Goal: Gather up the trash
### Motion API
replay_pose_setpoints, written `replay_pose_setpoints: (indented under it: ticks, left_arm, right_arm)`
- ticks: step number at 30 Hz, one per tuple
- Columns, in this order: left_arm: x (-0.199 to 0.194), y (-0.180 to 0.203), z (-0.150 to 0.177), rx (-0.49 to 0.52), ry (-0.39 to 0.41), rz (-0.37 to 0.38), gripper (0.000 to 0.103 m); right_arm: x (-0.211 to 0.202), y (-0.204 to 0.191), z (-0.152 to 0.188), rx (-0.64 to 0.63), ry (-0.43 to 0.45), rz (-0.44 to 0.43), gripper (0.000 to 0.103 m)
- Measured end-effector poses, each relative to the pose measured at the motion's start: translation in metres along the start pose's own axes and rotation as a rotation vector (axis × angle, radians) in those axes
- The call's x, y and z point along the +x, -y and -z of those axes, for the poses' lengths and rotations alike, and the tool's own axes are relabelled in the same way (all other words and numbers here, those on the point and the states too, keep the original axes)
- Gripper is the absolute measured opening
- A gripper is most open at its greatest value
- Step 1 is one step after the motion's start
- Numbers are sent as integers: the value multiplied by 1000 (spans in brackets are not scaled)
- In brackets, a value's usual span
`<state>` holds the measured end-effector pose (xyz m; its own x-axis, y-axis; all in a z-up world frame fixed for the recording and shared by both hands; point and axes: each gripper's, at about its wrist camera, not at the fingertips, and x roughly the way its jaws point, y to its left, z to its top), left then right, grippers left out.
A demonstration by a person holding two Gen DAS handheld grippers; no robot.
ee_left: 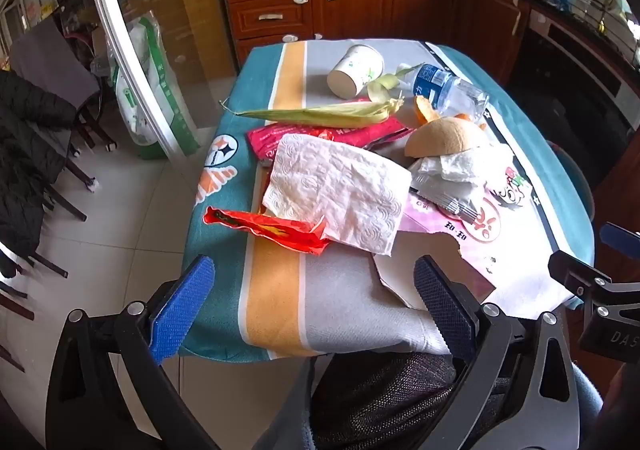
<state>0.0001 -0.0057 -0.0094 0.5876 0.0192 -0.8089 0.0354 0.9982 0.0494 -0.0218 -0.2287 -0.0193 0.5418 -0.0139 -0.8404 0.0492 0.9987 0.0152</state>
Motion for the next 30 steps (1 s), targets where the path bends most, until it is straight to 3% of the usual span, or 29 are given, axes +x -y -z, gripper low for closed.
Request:
replay_pose_setpoints:
  ticks: [30]
  left_arm:
    - [9,1,7,8,-27,2,99]
  right_arm:
    - [4,-4,3,-3,-34,-2,98]
